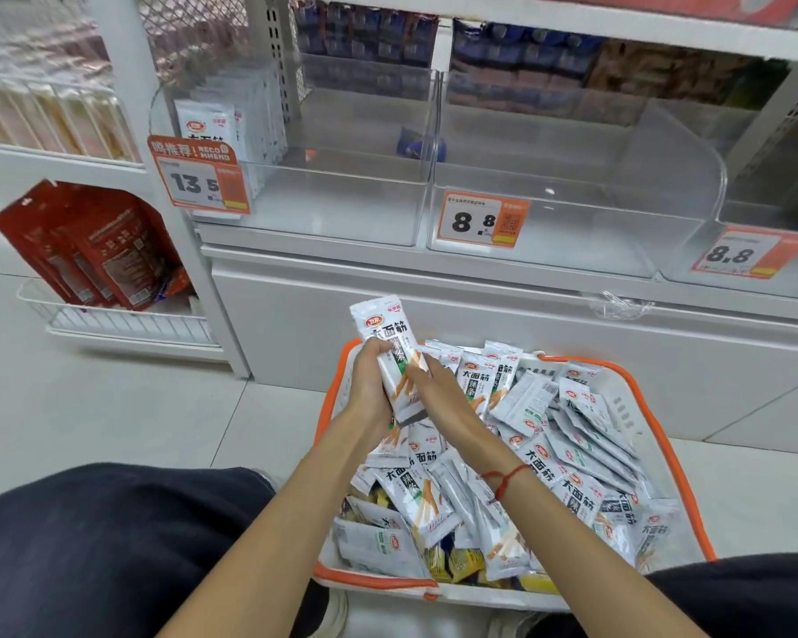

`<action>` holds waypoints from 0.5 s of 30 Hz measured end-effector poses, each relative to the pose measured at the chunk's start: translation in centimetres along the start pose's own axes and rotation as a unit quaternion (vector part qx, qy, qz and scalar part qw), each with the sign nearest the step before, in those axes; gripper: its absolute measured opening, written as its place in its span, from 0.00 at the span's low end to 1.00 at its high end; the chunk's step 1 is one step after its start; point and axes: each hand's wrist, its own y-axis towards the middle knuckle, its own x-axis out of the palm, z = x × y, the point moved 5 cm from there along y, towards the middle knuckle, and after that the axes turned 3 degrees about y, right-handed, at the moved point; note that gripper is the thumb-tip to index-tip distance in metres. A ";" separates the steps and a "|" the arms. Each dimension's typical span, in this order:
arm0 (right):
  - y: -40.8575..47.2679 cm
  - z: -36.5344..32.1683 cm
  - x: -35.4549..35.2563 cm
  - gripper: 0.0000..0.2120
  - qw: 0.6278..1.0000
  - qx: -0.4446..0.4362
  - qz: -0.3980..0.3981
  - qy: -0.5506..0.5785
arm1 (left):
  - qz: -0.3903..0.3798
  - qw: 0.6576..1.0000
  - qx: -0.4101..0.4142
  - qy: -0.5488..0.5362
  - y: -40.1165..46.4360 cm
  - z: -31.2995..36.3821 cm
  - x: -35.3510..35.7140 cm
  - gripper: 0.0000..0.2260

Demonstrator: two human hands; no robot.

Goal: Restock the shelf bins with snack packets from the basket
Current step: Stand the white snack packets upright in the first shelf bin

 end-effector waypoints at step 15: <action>3.2 -17.3 2.4 0.10 0.976 -0.200 -0.082 -0.038 | 0.019 0.958 0.207 0.196 -2.8 19.0 1.1 0.23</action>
